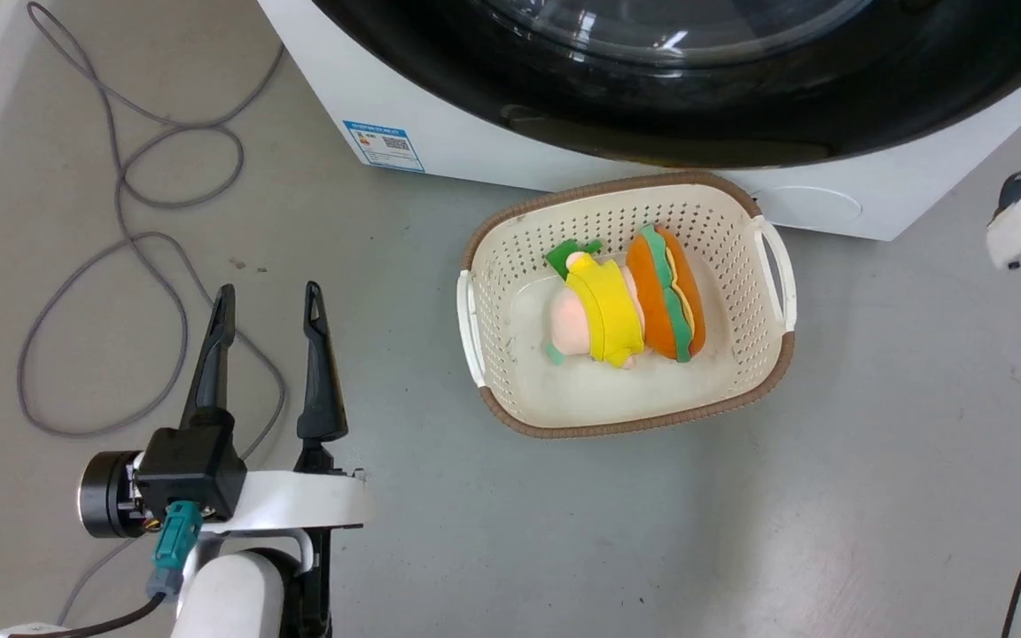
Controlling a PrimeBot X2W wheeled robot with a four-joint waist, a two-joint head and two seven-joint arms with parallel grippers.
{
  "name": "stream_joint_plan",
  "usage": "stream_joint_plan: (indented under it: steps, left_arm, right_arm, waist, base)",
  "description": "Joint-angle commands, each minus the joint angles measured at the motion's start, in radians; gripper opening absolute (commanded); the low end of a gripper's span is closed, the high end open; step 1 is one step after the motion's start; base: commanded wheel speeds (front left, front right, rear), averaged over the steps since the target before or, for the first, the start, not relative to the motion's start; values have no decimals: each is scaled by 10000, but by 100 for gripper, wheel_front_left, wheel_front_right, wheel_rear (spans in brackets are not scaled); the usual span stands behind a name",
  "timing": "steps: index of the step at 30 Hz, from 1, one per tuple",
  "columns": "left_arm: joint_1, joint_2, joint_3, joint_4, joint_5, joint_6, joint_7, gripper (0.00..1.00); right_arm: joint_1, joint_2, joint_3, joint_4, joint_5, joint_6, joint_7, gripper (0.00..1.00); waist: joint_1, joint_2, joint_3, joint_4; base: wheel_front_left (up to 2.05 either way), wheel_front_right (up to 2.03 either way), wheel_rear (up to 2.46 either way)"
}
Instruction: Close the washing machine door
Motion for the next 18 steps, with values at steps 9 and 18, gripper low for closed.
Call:
stream_joint_plan:
  steps: [9, 18]
  left_arm:
    - [2, -12, 50, 69, -65, 117, -43, 100]
    - [611, -12, 474, 398, 258, 3, -43, 100]
  right_arm:
    - [-171, 552, -743, 203, -849, -17, -44, 0]
    - [1500, 1047, -1330, -2143, -1238, -17, -44, 0]
  waist:
    - [-1, 0, -242, -72]
    - [-1, 0, -1461, -798]
  base:
    - [0, 0, 0]
    - [0, 0, 0]
